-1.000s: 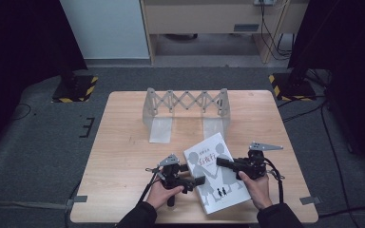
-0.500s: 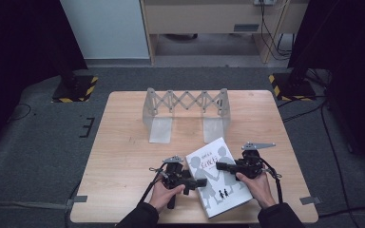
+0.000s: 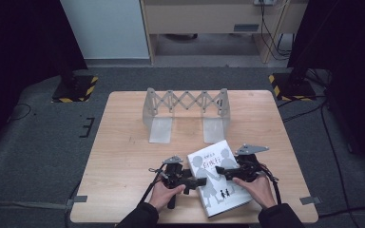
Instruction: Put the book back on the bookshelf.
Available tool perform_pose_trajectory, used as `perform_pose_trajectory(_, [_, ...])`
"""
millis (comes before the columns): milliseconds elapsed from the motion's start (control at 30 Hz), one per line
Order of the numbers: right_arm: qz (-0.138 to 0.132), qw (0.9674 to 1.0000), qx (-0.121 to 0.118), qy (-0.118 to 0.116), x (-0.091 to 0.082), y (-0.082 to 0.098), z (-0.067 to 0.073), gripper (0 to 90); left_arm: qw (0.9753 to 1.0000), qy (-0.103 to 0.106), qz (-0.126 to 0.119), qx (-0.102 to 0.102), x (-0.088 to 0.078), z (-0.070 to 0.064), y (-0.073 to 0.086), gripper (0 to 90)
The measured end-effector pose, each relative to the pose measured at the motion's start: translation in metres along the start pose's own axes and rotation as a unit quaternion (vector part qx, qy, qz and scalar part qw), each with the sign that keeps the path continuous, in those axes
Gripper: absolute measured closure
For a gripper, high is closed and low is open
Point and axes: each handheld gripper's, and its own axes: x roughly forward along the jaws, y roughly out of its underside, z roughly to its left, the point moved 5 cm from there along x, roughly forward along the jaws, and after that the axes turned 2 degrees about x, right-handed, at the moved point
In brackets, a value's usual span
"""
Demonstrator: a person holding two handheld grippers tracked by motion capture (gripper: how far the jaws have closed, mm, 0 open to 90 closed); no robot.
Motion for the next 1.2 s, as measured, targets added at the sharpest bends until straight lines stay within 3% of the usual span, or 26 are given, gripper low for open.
perform_pose_trajectory(200, [0.003,0.9995,0.029,-0.01,0.004,0.004,-0.005,21.3,1.0,-0.001,-0.005,0.003,0.001,0.0,0.0,9.0])
perform_pose_trajectory(933, [-0.008,0.999,0.034,-0.028,0.012,0.005,-0.001,20.7,0.9998,-0.005,0.019,-0.009,-0.003,0.003,-0.004,9.3])
perform_pose_trajectory(1133, [-0.036,0.9975,0.056,-0.024,0.01,0.008,-0.006,24.1,1.0,0.001,-0.003,-0.007,0.001,0.006,-0.006,8.1])
perform_pose_trajectory(1200, [-0.034,0.9975,0.058,-0.023,0.009,0.008,-0.007,24.1,1.0,0.004,-0.006,-0.006,0.002,0.007,-0.006,8.0])
